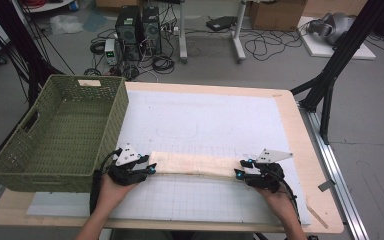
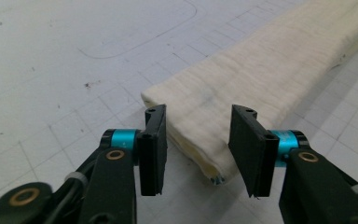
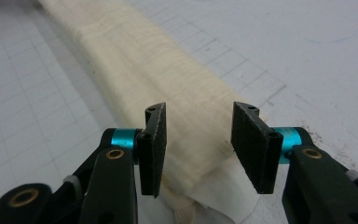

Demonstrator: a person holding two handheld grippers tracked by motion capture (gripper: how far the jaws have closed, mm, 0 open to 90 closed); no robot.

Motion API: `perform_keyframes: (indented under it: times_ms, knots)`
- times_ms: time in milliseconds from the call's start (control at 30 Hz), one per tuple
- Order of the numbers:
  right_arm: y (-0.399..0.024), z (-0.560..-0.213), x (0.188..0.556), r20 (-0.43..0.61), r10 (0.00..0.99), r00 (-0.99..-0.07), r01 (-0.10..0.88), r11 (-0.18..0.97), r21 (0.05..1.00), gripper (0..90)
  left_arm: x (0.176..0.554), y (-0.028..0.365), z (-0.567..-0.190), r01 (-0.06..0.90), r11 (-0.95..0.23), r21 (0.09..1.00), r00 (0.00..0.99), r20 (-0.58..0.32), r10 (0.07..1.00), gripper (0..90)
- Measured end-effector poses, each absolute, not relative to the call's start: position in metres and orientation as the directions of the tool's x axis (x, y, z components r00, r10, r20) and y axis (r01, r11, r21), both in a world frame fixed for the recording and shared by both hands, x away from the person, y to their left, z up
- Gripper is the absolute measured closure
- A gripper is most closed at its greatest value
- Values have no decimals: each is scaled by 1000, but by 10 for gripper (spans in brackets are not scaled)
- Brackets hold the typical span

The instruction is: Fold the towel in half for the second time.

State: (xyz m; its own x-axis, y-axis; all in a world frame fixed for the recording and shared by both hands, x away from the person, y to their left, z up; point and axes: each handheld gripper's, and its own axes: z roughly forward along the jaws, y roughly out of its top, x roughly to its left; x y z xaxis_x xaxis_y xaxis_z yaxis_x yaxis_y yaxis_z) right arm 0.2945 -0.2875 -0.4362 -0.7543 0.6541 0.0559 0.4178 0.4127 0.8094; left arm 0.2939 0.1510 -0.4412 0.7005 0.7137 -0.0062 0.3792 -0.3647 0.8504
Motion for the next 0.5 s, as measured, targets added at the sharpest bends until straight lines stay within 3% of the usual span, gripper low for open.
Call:
perform_keyframes:
  times_ms: [500]
  knots:
    - [-296,-441,300,101,740,-665,524,367,768,503,296,147,-449,443,-389,808,682,-21,731,538]
